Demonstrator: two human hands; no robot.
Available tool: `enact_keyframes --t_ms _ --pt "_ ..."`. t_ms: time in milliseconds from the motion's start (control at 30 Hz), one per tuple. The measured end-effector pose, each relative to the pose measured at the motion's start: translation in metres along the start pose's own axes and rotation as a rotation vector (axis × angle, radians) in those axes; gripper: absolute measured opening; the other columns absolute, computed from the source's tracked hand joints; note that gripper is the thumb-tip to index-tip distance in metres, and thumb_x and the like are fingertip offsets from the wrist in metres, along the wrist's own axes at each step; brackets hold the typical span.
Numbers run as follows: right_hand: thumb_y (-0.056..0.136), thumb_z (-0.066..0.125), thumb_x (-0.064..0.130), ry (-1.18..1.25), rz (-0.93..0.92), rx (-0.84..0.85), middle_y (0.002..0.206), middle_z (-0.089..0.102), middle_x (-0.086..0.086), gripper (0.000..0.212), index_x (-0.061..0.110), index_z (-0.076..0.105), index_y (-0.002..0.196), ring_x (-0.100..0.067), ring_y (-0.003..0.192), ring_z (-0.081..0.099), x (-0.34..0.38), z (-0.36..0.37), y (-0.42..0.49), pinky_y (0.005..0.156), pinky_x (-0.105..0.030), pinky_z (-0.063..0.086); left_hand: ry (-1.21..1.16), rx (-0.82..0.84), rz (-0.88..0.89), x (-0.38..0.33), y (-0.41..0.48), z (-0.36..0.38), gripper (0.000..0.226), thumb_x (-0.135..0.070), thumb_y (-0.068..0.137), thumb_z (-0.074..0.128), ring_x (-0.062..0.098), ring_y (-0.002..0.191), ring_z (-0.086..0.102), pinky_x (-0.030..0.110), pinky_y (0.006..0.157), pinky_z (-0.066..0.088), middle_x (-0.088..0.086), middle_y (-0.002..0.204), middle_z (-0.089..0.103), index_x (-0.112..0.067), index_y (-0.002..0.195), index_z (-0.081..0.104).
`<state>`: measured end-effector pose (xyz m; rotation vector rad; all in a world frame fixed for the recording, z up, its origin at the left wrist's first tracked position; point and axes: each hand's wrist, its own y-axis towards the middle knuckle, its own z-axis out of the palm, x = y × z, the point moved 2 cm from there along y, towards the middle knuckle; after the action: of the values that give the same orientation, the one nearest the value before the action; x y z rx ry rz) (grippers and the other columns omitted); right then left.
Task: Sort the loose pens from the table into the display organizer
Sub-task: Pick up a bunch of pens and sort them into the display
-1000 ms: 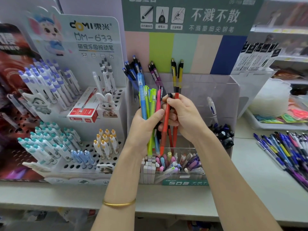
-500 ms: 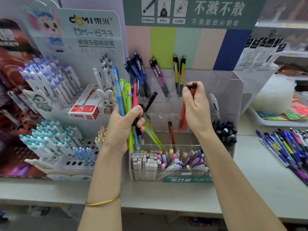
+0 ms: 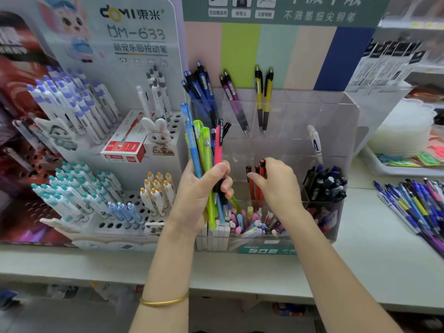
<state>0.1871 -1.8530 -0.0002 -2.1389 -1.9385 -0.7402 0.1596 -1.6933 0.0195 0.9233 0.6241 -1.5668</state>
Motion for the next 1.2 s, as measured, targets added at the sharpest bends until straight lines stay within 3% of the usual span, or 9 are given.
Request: enact_keyframes --t_ms 133,233,400,533,667,833,933,1100,1200 --pt "0.091 0.062 0.037 0.089 0.048 0.150 0.109 0.059 -0.011 0.037 0.006 0.056 0.111 -0.026 0.097 0.056 -0.007 0.014 -0.005 0.072 -0.029 0.038 -0.034 0.064 -0.008 0.006 -0.004 0.001 0.035 -0.005 0.078 0.065 0.010 0.052 0.047 0.023 0.049 0.045 0.001 0.078 0.057 -0.010 0.109 0.052" --pt "0.091 0.062 0.034 0.098 0.044 0.105 0.117 0.058 -0.011 0.041 0.006 0.055 0.121 -0.025 0.106 0.056 -0.008 0.011 -0.011 0.084 -0.031 0.043 -0.100 0.096 -0.024 0.010 -0.005 0.002 0.051 -0.007 0.068 0.065 0.009 0.052 0.045 0.022 0.048 0.044 0.002 0.080 0.055 -0.010 0.116 0.050" --pt "0.094 0.058 0.018 0.376 -0.070 -0.164 0.097 0.061 0.000 0.015 0.011 0.063 0.106 -0.015 0.089 0.058 0.011 -0.018 -0.021 0.079 -0.027 0.047 -0.212 0.134 -0.101 0.017 -0.007 0.002 0.042 -0.003 0.063 0.057 0.009 0.049 0.044 0.021 0.046 0.042 0.002 0.075 0.054 -0.006 0.104 0.046" --pt "0.095 0.055 0.013 0.777 -0.059 -0.008 0.084 0.063 0.006 0.011 0.017 0.064 0.101 -0.008 0.070 0.061 0.039 -0.037 -0.021 0.055 -0.023 0.050 -0.255 0.175 -0.117 0.019 -0.011 0.005 0.040 -0.006 0.066 0.057 0.008 0.049 0.046 0.020 0.046 0.043 0.001 0.077 0.056 -0.006 0.104 0.049" --pt "0.096 0.055 0.018 0.914 -0.116 0.144 0.082 0.062 0.000 0.016 0.017 0.064 0.109 -0.001 0.055 0.055 0.057 -0.047 -0.012 0.050 -0.019 0.046 -0.193 0.184 -0.109 0.020 -0.013 0.003 0.035 -0.010 0.072 0.060 0.010 0.051 0.049 0.023 0.047 0.045 0.003 0.080 0.059 -0.004 0.105 0.050" --pt "0.092 0.062 0.023 0.771 -0.201 0.212 0.099 0.064 -0.004 0.015 0.025 0.065 0.107 -0.004 0.064 0.059 0.065 -0.047 -0.005 0.055 -0.016 0.048 -0.082 0.146 -0.094 0.017 -0.011 -0.003 0.032 -0.013 0.074 0.063 0.013 0.052 0.049 0.027 0.049 0.045 0.006 0.081 0.059 -0.005 0.104 0.051" --pt "0.089 0.065 0.022 0.747 -0.190 0.172 0.099 0.063 0.001 0.010 0.025 0.066 0.098 -0.005 0.082 0.060 0.066 -0.048 -0.001 0.071 -0.021 0.053 -0.037 0.139 -0.104 0.014 -0.011 -0.005 0.033 -0.010 0.072 0.063 0.014 0.051 0.049 0.027 0.048 0.044 0.006 0.079 0.059 -0.005 0.102 0.052" --pt "0.094 0.057 0.012 0.961 -0.094 0.152 0.089 0.064 0.006 0.011 0.021 0.063 0.095 0.007 0.071 0.057 0.068 -0.051 0.006 0.057 -0.008 0.042 0.049 0.184 -0.130 0.009 -0.010 -0.004 0.029 0.000 0.080 0.055 0.012 0.052 0.046 0.025 0.047 0.043 0.003 0.076 0.057 -0.007 0.108 0.051" --pt "0.097 0.051 0.012 1.087 -0.030 0.065 0.086 0.066 0.008 0.014 0.022 0.061 0.095 0.005 0.070 0.056 0.067 -0.054 0.018 0.059 -0.014 0.042 0.100 0.194 -0.169 0.009 -0.011 -0.005 0.027 -0.001 0.082 0.053 0.012 0.051 0.045 0.024 0.046 0.043 0.004 0.076 0.056 -0.008 0.108 0.047"
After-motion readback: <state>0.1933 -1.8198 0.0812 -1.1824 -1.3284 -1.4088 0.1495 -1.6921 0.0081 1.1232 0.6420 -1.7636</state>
